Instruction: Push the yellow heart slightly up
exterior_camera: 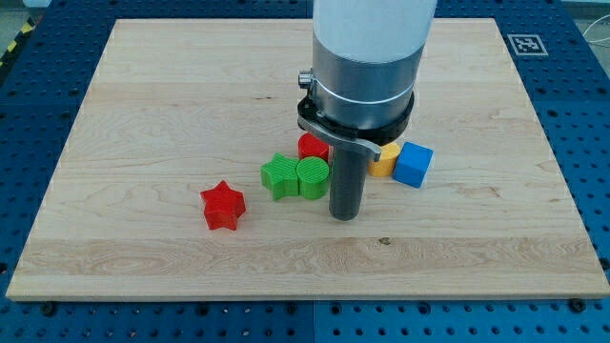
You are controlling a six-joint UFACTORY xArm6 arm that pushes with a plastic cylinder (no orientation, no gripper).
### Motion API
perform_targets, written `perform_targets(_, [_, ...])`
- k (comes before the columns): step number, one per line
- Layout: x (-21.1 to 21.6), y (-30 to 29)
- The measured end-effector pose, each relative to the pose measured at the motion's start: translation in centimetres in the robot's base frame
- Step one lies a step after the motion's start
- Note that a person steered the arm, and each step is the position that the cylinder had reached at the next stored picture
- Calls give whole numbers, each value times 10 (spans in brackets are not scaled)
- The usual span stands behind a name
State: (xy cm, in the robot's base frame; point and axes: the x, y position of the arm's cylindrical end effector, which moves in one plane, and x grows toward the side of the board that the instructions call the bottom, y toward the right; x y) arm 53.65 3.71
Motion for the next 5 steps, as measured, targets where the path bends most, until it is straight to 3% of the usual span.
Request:
perform_targets(3, [9, 2])
perform_targets(5, [23, 62])
